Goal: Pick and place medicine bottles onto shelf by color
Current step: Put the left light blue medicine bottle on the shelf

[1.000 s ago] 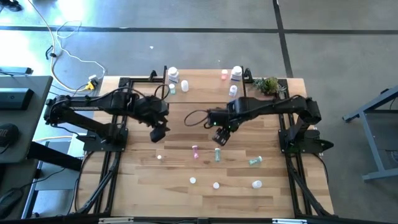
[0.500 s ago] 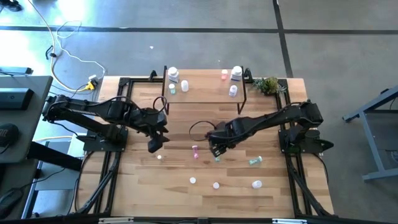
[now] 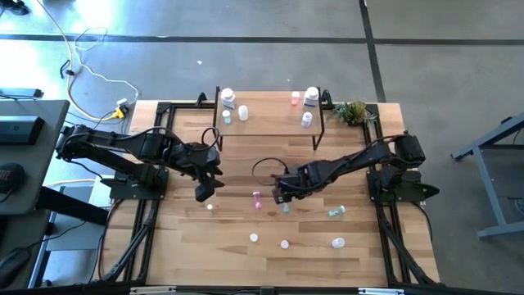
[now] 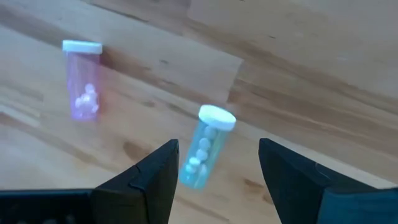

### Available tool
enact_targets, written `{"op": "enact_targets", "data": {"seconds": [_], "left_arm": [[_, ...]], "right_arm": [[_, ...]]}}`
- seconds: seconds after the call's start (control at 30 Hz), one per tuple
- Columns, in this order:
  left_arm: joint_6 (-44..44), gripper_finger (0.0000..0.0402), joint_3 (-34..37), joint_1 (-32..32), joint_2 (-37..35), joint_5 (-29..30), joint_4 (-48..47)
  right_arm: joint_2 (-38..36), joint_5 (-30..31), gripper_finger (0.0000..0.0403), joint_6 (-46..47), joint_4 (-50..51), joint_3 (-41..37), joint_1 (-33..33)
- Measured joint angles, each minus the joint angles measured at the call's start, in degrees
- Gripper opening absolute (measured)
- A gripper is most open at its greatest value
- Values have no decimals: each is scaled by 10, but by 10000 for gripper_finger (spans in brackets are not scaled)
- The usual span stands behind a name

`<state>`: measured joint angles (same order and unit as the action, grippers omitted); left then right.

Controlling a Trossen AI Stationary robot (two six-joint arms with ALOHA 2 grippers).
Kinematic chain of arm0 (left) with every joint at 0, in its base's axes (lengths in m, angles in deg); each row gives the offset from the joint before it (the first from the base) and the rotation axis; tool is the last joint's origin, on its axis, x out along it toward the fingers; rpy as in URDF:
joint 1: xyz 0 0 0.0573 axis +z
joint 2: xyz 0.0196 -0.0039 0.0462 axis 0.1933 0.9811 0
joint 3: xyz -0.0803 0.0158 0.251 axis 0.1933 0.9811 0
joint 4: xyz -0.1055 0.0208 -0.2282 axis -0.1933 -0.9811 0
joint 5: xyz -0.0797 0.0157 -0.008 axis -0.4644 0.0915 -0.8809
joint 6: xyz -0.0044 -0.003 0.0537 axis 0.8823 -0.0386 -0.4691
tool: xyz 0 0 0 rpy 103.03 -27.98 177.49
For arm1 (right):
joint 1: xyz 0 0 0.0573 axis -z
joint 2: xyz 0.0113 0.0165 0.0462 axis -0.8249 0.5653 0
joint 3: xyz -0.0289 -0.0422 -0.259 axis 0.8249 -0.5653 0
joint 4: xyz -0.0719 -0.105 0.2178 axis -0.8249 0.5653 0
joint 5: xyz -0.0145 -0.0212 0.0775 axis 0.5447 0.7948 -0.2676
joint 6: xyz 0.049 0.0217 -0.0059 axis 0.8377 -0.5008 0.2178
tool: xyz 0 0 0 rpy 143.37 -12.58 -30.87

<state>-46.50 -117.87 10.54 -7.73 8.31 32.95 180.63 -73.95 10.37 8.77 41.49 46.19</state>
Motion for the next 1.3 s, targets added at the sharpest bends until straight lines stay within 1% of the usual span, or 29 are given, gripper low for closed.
{"op": "enact_targets", "data": {"seconds": [0.1, 0.3, 0.47, 0.6, 0.7, 0.87, 0.97, 1.07, 1.2, 1.3], "left_arm": [[0, 204, 0, 0, 0, 0, 0], [0, 204, 0, 0, 0, 0, 0], [0, 204, 0, 0, 0, 0, -1], [0, 204, 0, 0, 0, 0, -1], [0, 204, 0, 0, 0, 0, -1], [0, 204, 0, 0, 0, 0, -1], [0, 204, 0, 0, 0, 0, -1], [0, 204, 0, 0, 0, 0, -1], [0, 204, 0, 0, 0, 0, -1], [0, 204, 0, 0, 0, 0, -1]], "right_arm": [[1, -2, 213, 5, -28, -21, 0], [19, -3, 213, 0, -80, -37, 2], [50, -18, 213, -12, -89, -37, 8], [58, -30, 208, -12, -90, -37, 8], [58, -28, 185, -11, -88, -37, 8], [58, -29, 122, -11, -83, -37, 12], [58, -29, 95, -16, -83, -37, 12], [58, -29, 84, -29, -84, -37, 12], [50, -30, 85, -53, -87, -37, 10], [28, -6, 85, -66, -86, -31, 4]]}}
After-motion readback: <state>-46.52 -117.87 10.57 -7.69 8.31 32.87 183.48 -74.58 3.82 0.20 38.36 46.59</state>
